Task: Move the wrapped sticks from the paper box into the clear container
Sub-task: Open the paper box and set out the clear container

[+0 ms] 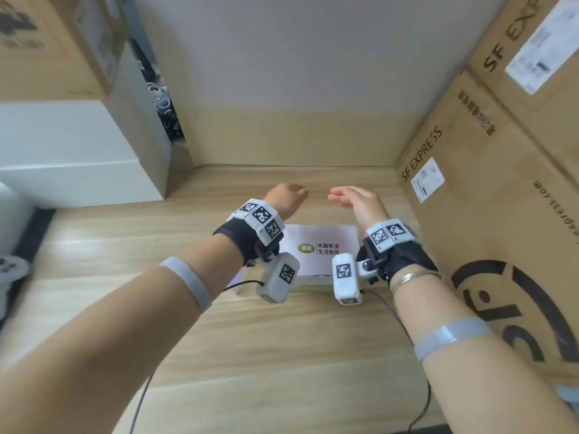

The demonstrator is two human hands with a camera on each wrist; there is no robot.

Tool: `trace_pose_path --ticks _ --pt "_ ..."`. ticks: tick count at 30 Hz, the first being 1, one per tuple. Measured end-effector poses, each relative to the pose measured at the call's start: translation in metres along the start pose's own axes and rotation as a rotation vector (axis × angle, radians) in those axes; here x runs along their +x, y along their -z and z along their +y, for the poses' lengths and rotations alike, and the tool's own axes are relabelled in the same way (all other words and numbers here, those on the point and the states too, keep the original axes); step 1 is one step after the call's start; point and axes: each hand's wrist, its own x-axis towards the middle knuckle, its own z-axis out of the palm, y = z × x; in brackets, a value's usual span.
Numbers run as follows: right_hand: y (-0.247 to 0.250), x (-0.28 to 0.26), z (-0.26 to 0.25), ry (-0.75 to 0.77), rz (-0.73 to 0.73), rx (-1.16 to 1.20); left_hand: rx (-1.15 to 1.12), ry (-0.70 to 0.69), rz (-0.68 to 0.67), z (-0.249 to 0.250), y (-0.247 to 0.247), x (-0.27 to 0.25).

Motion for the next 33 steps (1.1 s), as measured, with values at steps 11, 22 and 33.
trace_pose_path --ticks 11,22,33 --pt "-0.004 0.017 0.040 -0.058 0.013 -0.198 0.281 -0.006 -0.202 -0.022 -0.022 0.012" --pt "0.016 0.027 0.043 -0.051 0.083 -0.063 0.582 -0.128 -0.339 -0.022 -0.025 0.017" --pt "0.021 0.027 0.064 -0.130 0.093 -0.015 0.862 -0.178 -0.301 -0.027 -0.046 0.009"
